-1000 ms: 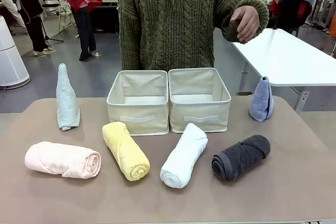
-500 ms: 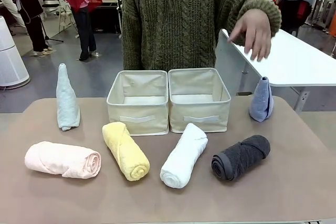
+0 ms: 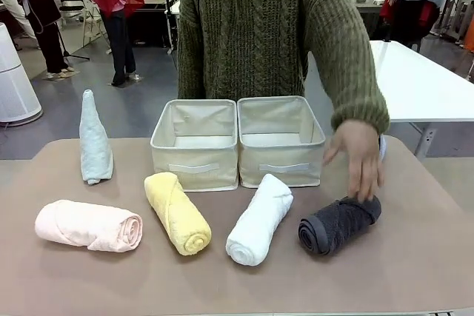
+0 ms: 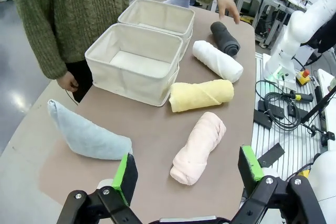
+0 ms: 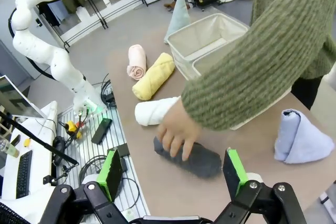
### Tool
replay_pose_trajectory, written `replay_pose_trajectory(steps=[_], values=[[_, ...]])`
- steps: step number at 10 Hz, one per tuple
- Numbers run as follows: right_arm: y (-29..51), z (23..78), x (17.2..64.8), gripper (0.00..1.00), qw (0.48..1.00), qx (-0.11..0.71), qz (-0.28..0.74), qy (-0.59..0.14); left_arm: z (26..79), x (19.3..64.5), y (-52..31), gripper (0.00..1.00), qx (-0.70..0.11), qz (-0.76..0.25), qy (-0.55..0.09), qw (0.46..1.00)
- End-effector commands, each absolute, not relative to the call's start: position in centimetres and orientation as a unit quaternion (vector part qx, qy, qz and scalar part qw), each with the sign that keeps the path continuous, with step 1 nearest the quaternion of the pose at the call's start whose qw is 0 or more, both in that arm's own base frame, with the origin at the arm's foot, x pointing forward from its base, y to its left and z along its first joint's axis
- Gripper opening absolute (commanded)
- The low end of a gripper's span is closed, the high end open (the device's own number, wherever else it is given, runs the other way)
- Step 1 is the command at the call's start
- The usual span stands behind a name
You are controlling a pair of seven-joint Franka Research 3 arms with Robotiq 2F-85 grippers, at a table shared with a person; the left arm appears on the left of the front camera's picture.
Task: Sort the towels based on their folding style.
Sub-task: Pick up one triangle-folded towel and place it in the left Fabric basket.
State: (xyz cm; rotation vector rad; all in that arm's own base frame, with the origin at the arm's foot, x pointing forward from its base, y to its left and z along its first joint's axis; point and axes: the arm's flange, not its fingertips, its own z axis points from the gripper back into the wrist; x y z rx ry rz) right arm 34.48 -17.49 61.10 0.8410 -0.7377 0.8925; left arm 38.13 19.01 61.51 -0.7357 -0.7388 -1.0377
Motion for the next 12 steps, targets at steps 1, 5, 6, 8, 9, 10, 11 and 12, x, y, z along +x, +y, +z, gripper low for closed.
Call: replay_pose_trajectory(steps=[1,5,6,8,9,10,11,12], values=[[-17.46,61.14,34.66,1.0,0.745,0.392,0.413,-0.348,61.68,38.09,18.97,1.0,-0.34,-0.473,-0.341,0.738],[-17.46,61.14,34.66,1.0,0.745,0.392,0.413,-0.348,61.68,38.09,18.97,1.0,-0.34,-0.473,-0.341,0.738],[-17.46,61.14,34.66,1.0,0.745,0.392,0.413,-0.348,61.68,38.09,18.97,1.0,-0.34,-0.473,-0.341,0.738],[-17.46,61.14,34.66,1.0,0.745,0.392,0.413,-0.348,61.68,38.09,18.97,1.0,-0.34,-0.473,-0.341,0.738],[-17.46,61.14,34.66,1.0,0.745,0.392,0.413,-0.348,61.68,38.09,18.97,1.0,-0.34,-0.473,-0.341,0.738],[-17.46,61.14,34.66,1.0,0.745,0.392,0.413,-0.348,61.68,38.09,18.97,1.0,-0.34,-0.473,-0.341,0.738],[-17.46,61.14,34.66,1.0,0.745,0.392,0.413,-0.348,61.68,38.09,18.97,1.0,-0.34,-0.473,-0.341,0.738],[-17.46,61.14,34.66,1.0,0.745,0.392,0.413,-0.348,61.68,38.09,18.97,1.0,-0.34,-0.473,-0.341,0.738]])
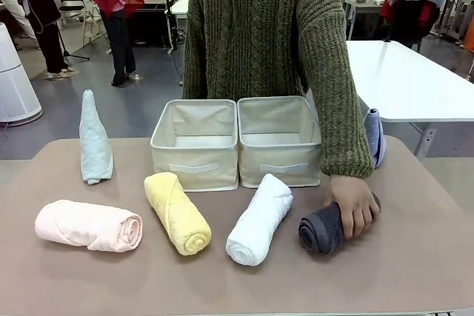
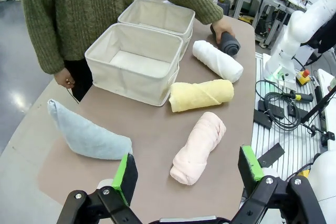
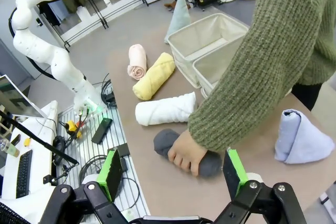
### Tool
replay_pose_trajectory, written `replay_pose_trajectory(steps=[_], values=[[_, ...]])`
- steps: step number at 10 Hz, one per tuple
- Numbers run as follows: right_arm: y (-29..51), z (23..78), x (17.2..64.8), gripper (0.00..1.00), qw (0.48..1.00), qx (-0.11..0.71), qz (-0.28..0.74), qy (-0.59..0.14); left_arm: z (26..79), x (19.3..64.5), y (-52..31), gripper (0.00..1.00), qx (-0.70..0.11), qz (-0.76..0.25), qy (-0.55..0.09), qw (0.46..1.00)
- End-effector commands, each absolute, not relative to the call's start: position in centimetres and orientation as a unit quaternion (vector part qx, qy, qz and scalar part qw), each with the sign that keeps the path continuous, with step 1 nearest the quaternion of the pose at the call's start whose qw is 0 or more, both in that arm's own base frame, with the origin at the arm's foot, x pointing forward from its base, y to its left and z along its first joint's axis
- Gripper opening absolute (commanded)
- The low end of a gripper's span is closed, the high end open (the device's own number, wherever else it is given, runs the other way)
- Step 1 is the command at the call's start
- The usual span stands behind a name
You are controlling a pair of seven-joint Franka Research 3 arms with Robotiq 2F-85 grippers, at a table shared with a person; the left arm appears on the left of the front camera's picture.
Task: Sort the towels based on their folding style.
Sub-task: Pick up one triangle-folded towel and place it in the left Fabric basket.
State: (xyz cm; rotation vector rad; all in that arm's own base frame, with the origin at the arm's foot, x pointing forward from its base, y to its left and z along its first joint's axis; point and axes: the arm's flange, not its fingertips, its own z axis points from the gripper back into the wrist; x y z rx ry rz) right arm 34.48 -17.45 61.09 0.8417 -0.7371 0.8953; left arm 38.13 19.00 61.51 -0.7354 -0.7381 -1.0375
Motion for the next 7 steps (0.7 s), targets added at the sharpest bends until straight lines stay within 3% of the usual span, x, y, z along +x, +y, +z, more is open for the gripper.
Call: replay_pose_trajectory(steps=[1,7], values=[[-17.46,61.14,34.66,1.0,0.745,0.392,0.413,-0.348,61.68,38.09,18.97,1.0,-0.34,-0.473,-0.341,0.738],[-17.46,61.14,34.66,1.0,0.745,0.392,0.413,-0.348,61.68,38.09,18.97,1.0,-0.34,-0.473,-0.341,0.738]])
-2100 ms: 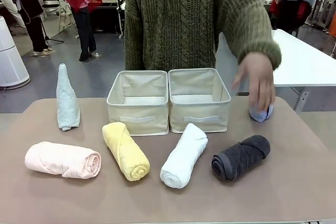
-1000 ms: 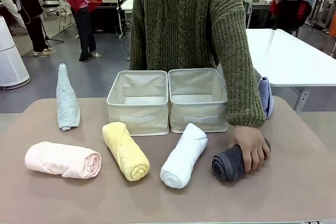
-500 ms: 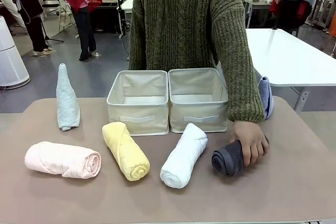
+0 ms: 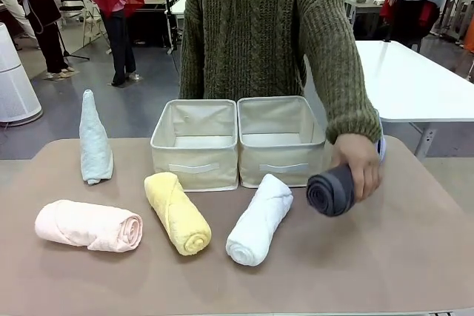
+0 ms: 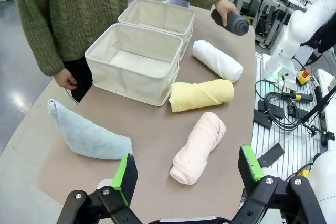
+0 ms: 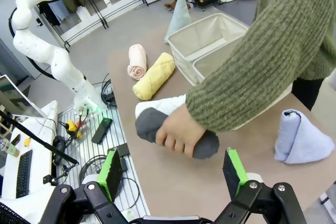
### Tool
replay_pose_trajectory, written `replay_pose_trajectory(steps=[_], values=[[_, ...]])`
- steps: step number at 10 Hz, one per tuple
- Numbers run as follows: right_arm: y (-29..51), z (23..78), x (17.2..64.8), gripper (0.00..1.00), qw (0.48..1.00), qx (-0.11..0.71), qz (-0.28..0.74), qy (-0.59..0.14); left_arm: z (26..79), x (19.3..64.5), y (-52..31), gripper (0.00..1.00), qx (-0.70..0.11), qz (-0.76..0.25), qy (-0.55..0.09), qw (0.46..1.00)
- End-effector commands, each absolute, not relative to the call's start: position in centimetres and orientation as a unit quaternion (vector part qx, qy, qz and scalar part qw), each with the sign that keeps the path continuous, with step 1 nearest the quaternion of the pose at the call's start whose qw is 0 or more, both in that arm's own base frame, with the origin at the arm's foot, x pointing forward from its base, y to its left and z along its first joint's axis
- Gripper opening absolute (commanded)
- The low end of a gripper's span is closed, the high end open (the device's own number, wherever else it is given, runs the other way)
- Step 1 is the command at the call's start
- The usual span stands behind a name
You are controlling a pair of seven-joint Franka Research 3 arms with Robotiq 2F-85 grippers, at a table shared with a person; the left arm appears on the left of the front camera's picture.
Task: Sort the towels based on their folding style.
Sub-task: Pick up one triangle-folded towel and place it in the left Fabric basket.
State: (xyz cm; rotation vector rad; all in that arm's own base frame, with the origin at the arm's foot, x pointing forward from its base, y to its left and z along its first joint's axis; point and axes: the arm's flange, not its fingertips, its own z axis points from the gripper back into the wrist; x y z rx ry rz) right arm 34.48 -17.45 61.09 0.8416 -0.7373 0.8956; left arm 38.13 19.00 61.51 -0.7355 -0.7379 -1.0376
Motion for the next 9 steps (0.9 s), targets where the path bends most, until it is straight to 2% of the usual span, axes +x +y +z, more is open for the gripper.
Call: replay_pose_trajectory(steps=[1,3,4,6,8,9], values=[[-17.5,61.1,34.7,1.0,0.745,0.392,0.413,-0.348,61.5,38.1,19.0,1.0,-0.336,-0.473,-0.337,0.742],[-17.5,61.1,34.7,1.0,0.745,0.392,0.413,-0.348,63.9,42.4,14.7,1.0,-0.234,-0.411,-0.284,0.834],[-17.5,61.1,34.7,1.0,0.745,0.392,0.413,-0.348,64.8,46.2,11.6,1.0,-0.179,-0.377,-0.221,0.882],[-17.5,61.1,34.7,1.0,0.745,0.392,0.413,-0.348,63.7,51.6,7.0,1.0,-0.129,-0.328,-0.116,0.929],[-17.5,61.1,34.7,1.0,0.745,0.392,0.413,-0.348,60.2,55.1,3.0,1.0,-0.086,-0.292,-0.04,0.952],[-17.5,61.1,34.7,1.0,0.745,0.392,0.413,-0.348,58.3,56.6,1.4,1.0,-0.08,-0.269,-0.026,0.959]])
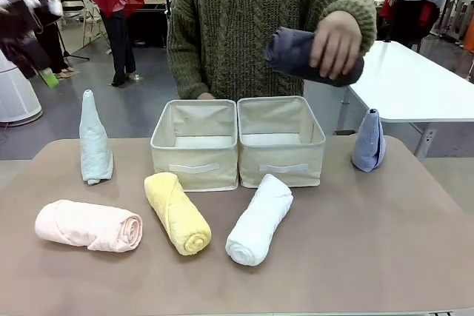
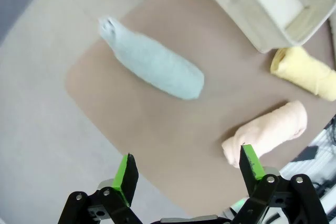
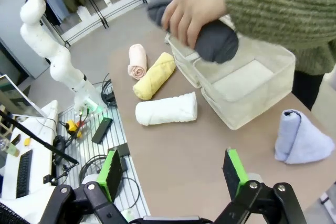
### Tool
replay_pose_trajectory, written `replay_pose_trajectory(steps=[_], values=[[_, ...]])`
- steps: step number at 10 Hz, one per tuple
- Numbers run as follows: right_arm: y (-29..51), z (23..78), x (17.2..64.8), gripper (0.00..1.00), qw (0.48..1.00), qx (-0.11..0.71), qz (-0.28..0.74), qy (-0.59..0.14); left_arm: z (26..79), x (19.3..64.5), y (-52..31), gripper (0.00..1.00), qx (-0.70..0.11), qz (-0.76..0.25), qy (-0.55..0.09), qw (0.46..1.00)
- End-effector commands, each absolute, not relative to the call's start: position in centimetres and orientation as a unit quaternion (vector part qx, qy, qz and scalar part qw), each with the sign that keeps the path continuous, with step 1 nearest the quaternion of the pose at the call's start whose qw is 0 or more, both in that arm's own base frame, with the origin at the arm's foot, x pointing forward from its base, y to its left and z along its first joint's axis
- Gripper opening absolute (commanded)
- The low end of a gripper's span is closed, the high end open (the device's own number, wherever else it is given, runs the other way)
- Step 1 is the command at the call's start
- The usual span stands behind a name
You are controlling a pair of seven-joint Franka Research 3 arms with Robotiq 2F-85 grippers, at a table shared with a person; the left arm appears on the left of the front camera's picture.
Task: Sort the towels based on their folding style.
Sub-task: Pick up one triangle-folded towel and place it in the left Fabric basket.
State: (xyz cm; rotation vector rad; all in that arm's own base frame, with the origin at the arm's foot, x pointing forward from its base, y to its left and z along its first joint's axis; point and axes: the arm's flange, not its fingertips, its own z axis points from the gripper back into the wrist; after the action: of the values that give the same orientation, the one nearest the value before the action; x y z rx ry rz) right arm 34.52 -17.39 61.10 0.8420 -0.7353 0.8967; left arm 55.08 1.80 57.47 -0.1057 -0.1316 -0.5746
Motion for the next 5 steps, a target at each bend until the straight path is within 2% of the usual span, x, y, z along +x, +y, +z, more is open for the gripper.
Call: replay_pose_trajectory(steps=[1,3,4,5], values=[[-17.5,61.1,34.7,1.0,0.745,0.392,0.413,-0.348,57.0,57.9,0.5,1.0,-0.091,-0.251,-0.035,0.963],[-17.5,61.1,34.7,1.0,0.745,0.392,0.413,-0.348,55.4,58.8,0.5,1.0,-0.084,-0.21,-0.067,0.972],[-17.5,61.1,34.7,1.0,0.745,0.392,0.413,-0.348,54.4,57.5,0.1,1.0,-0.073,-0.249,-0.029,0.965],[-17.5,61.1,34.7,1.0,0.745,0.392,0.413,-0.348,54.4,57.5,0.1,1.0,-0.073,-0.249,-0.029,0.965]])
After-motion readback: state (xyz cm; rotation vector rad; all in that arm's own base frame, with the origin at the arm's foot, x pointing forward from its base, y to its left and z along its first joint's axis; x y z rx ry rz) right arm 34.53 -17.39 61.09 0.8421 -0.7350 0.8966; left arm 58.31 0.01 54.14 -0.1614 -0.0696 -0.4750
